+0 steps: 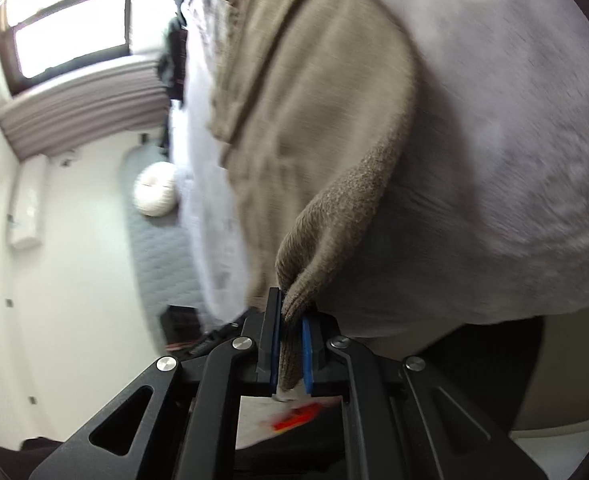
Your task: Fold small clothes
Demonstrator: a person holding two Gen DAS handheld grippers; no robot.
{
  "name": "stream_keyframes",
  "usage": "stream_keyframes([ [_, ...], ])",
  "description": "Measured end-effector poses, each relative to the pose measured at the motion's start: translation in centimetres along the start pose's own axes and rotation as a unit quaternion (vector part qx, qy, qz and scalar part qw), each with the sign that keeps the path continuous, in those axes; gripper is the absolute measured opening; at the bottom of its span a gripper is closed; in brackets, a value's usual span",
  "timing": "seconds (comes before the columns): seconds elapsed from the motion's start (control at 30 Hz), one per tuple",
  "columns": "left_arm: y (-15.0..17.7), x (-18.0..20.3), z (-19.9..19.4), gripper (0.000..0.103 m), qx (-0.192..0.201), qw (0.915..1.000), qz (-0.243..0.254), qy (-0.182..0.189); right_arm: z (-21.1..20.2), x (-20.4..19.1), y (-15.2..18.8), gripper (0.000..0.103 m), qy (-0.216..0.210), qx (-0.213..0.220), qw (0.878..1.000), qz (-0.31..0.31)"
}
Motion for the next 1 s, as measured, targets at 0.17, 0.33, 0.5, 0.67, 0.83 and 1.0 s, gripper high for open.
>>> stream_keyframes([
  [0.17, -3.8, 2.4, -1.5, 0.01, 0.033, 0.9991, 0.001, 0.028, 0.9, -3.4, -2.0, 0.008, -0.05, 0.012, 0.999, -0.006],
  [0.33, -8.6, 4.1, -2.5, 0.01, 0.061, 0.9973, -0.005, 0.041, 2.2, -6.6, -5.8, 0.007, -0.09, 0.026, 0.996, -0.008],
  [0.5, -14.4, 5.7, -4.0, 0.01, 0.094, 0.9938, -0.019, 0.056, 2.4, -9.4, -10.5, 0.007, -0.138, 0.052, 0.989, -0.003],
  [0.67, -21.3, 8.0, -6.2, 0.01, 0.139, 0.9887, -0.003, 0.056, 3.3, -12.2, -14.9, 0.007, -0.15, 0.047, 0.987, -0.025],
  [0.83, -25.3, 8.5, -4.5, 0.01, 0.134, 0.9897, 0.023, -0.044, 4.0, -13.0, -19.8, 0.007, -0.135, 0.047, 0.989, -0.03],
  [1.0, -24.4, 7.3, -0.8, 0.011, 0.069, 0.987, 0.052, -0.136, 5.3, -10.4, -22.9, 0.007, -0.105, 0.047, 0.993, 0.008],
])
Point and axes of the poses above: each gripper's, at about its wrist camera, not at the fingertips, and z roughly the way its jaws point, x to its right, y to its underside, the point moved 8 cm from there along z, roughly the way its jaws point, and after that the axes turned 11 degrees about -y, right-handed, at the moved point
